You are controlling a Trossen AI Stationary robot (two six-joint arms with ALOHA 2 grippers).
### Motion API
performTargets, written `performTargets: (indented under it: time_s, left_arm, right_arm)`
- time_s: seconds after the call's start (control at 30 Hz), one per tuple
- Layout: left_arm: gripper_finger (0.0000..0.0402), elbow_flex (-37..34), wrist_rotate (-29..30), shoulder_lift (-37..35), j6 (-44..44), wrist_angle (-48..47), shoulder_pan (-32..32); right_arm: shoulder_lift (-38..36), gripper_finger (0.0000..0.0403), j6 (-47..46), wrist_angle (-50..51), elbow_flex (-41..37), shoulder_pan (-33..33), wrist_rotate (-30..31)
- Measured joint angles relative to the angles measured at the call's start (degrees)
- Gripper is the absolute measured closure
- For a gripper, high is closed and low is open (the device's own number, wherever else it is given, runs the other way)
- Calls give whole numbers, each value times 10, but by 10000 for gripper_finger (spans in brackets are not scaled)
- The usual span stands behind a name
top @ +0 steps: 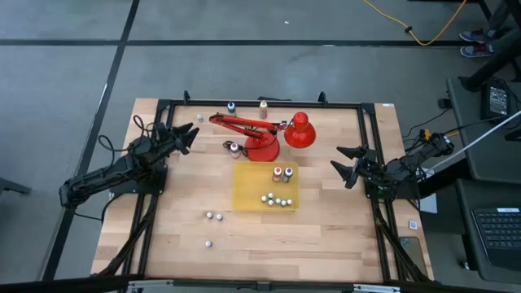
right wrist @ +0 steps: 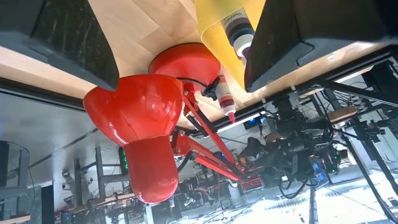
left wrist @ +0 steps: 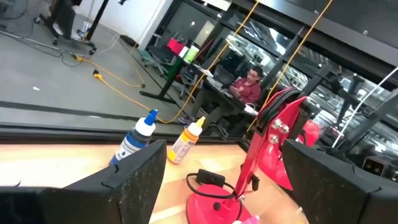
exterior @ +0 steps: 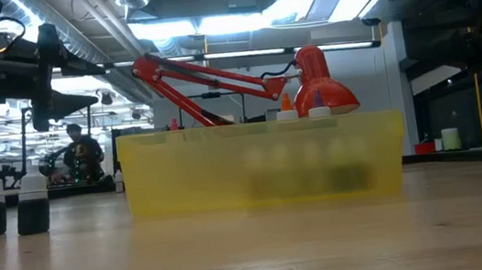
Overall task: Pick & Place food coloring
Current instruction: Put the small black food bottle into the yellow bin
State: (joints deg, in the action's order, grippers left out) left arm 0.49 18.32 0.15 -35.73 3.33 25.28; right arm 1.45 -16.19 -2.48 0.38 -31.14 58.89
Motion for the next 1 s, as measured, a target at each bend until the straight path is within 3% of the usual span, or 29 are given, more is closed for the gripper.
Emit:
performTargets:
  time_s: [0.23, 0.47, 0.63, 1.0]
  left_arm:
    - [89, 31, 0, 6, 16, -32, -1]
    - [91, 181, 24, 65, 123, -161, -1]
    - [89, 311, 91, 158, 132, -269, -1]
    - [89, 580, 243, 407, 215, -392, 6]
  right_arm:
    - [0, 56, 1, 0, 0, 0, 0]
    - [0, 56, 0, 0, 0, 0, 0]
    - [0, 56, 0, 0, 0, 0, 0]
    - [0, 56, 2, 0, 0, 0, 0]
